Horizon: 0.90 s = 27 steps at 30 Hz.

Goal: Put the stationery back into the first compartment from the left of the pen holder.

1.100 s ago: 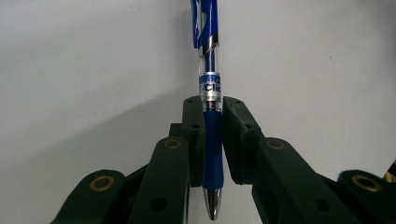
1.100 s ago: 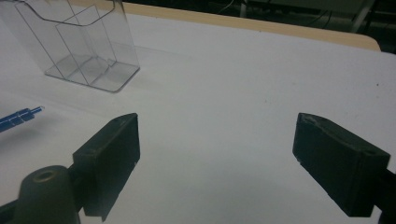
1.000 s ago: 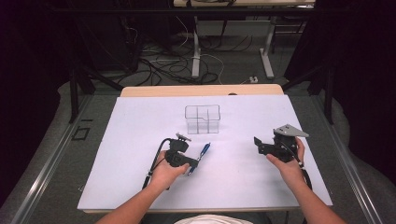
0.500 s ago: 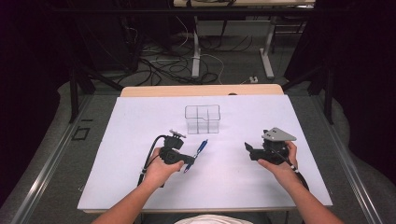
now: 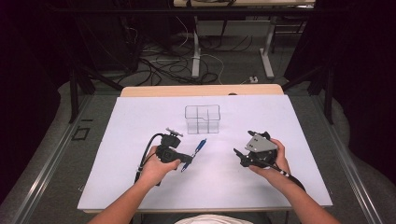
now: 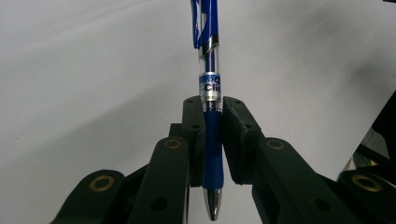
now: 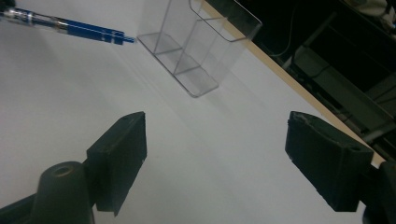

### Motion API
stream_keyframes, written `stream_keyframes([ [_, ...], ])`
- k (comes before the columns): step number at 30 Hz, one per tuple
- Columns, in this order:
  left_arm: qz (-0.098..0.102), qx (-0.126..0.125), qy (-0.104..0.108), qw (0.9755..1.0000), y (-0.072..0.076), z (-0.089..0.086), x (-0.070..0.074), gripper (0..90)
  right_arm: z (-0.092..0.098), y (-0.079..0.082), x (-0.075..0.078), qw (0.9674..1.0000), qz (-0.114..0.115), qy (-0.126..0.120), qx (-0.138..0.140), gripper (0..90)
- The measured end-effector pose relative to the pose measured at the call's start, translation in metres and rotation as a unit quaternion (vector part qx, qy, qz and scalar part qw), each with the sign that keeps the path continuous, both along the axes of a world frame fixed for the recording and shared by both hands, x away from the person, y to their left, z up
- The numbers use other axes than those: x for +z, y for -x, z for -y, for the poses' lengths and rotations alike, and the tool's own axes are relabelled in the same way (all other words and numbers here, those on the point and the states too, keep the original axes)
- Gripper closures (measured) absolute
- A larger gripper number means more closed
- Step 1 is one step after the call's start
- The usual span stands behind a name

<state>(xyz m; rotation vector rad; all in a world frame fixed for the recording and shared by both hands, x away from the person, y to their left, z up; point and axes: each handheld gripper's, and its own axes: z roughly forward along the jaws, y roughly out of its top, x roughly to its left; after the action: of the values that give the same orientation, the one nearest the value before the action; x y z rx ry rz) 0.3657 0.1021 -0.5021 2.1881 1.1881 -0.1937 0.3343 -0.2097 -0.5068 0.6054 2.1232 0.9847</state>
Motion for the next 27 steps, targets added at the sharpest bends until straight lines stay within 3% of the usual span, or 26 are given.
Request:
stream_keyframes([
  [2, 0.004, -0.009, -0.001, 1.0, -0.001, -0.002, 0.001, 79.9, -0.005, 0.002, 0.001, 0.9998, 0.01, 0.011, 0.015, 24.1],
  [8, -0.003, -0.004, 0.0, 1.0, -0.001, -0.005, 0.003, 79.9, -0.019, 0.006, 0.003, 0.9963, 0.03, 0.051, 0.063, 29.1],
  [13, -0.002, -0.009, 0.002, 1.0, -0.002, -0.006, 0.003, 79.9, -0.031, 0.008, 0.005, 0.9882, 0.052, 0.112, 0.09, 32.6],
  [16, -0.005, -0.015, 0.002, 0.9999, -0.003, -0.007, 0.004, 79.9, -0.039, 0.007, 0.006, 0.9798, 0.063, 0.147, 0.12, 34.5],
  [17, -0.008, -0.011, 0.003, 0.9999, -0.002, -0.006, 0.004, 79.9, -0.041, 0.006, 0.007, 0.9755, 0.071, 0.161, 0.132, 35.0],
  [18, -0.008, -0.013, 0.004, 0.9999, -0.003, -0.007, 0.004, 79.9, -0.044, 0.008, 0.006, 0.9741, 0.074, 0.165, 0.135, 35.5],
  [20, -0.009, -0.014, 0.004, 0.9999, -0.003, -0.007, 0.005, 79.9, -0.048, 0.007, 0.007, 0.9638, 0.099, 0.194, 0.154, 35.7],
  [21, -0.01, -0.015, 0.003, 0.9998, -0.003, -0.007, 0.005, 79.9, -0.051, 0.008, 0.007, 0.9604, 0.107, 0.206, 0.154, 36.4],
  [22, -0.01, -0.015, 0.003, 0.9998, -0.003, -0.007, 0.005, 79.9, -0.055, 0.008, 0.006, 0.9498, 0.128, 0.229, 0.17, 36.7],
  [23, -0.011, -0.016, 0.003, 0.9998, -0.003, -0.007, 0.005, 79.9, -0.055, 0.008, 0.006, 0.9498, 0.128, 0.229, 0.17, 36.7],
  [25, -0.012, -0.018, 0.003, 0.9998, -0.003, -0.007, 0.005, 79.9, -0.06, 0.008, 0.004, 0.9411, 0.145, 0.243, 0.185, 36.8],
  [26, -0.01, -0.02, 0.003, 0.9997, -0.003, -0.007, 0.005, 79.9, -0.061, 0.011, 0.004, 0.9405, 0.144, 0.251, 0.178, 36.8],
  [27, -0.014, -0.016, 0.003, 0.9998, -0.003, -0.006, 0.005, 79.9, -0.063, 0.01, 0.002, 0.9379, 0.156, 0.248, 0.187, 36.8],
])
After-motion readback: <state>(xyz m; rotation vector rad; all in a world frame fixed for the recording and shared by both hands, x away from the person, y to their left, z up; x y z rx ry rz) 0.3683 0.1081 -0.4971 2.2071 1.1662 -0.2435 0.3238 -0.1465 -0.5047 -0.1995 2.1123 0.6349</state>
